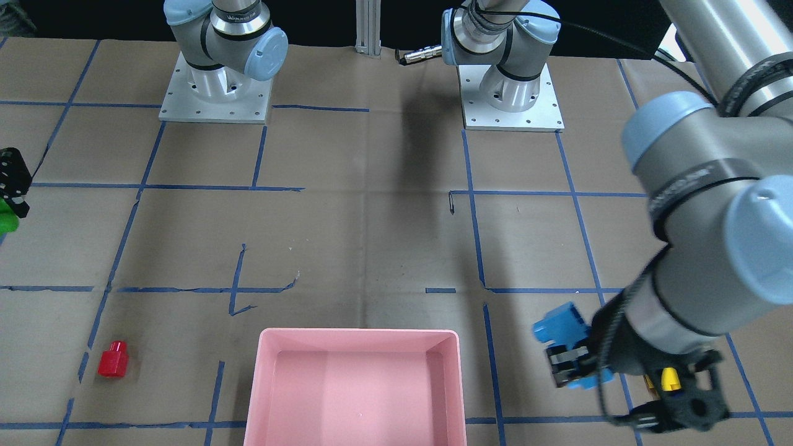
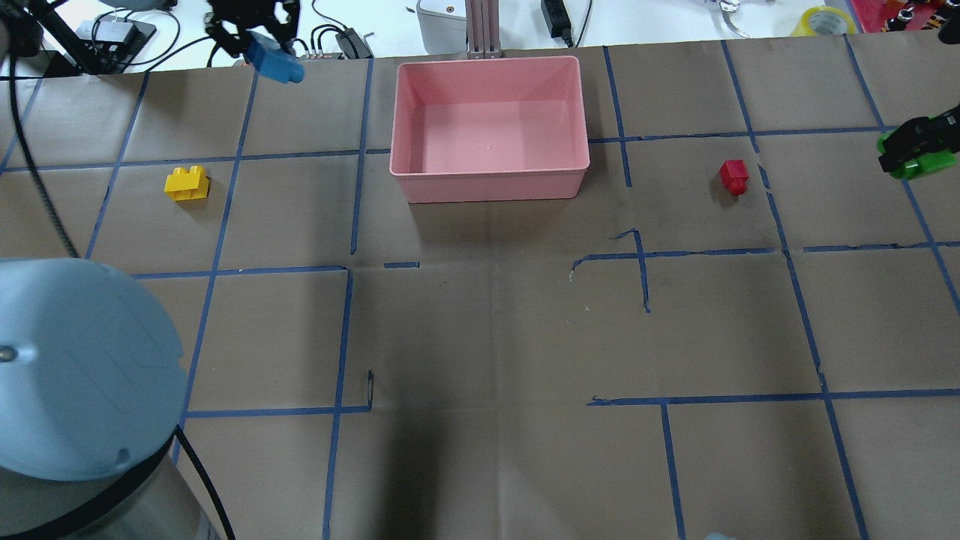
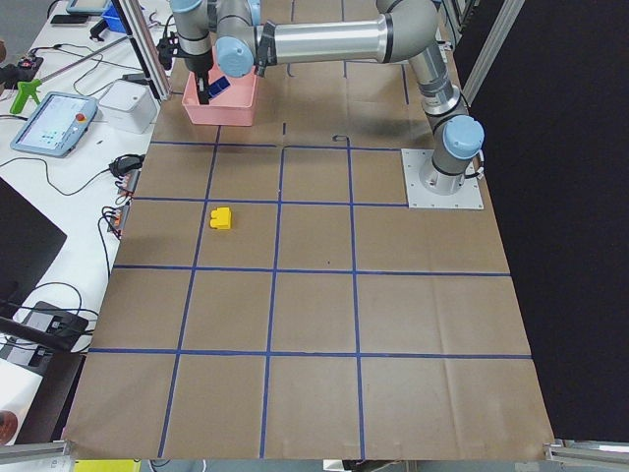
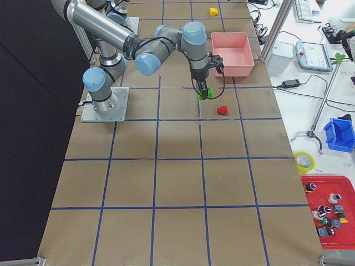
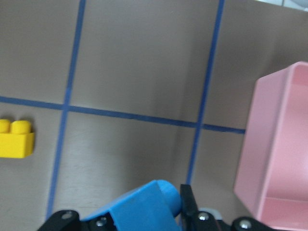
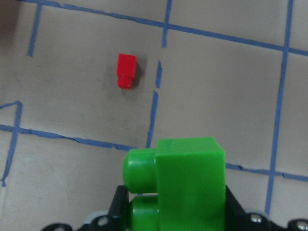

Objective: Put all blocks into box

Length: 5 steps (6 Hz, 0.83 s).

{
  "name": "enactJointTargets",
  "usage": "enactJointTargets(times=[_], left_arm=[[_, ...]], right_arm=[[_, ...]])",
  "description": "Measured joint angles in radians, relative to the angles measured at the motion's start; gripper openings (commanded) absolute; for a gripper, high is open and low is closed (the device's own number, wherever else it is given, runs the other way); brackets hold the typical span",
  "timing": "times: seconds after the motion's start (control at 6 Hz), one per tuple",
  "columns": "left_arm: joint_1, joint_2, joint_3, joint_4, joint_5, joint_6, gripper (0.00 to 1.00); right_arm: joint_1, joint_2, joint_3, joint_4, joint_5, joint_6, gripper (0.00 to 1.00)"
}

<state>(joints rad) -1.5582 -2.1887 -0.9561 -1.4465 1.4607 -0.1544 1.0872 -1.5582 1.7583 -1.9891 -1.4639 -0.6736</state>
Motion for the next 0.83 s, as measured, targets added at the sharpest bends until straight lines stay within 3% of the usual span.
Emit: enactJointTargets(times=[0.5,0.67,0.83], left_arm=[[-0.159,-0.159,0.074,0.068,0.033,-0.129,0.0],[-0.165,-0.185,0.061,0.081,0.075,-0.106,0.08],[-0.167,-0.197,0.053,0.089,0.093,-0.086,0.26]], right_arm=[[0.12,0.018,-0.015,0.012,0.201,0.114,0.04],[0.163,0.036,-0.02,0.007,0.269,0.175,0.04],[0.221,0.055,-0.034,-0.02,0.296,0.221,0.04]])
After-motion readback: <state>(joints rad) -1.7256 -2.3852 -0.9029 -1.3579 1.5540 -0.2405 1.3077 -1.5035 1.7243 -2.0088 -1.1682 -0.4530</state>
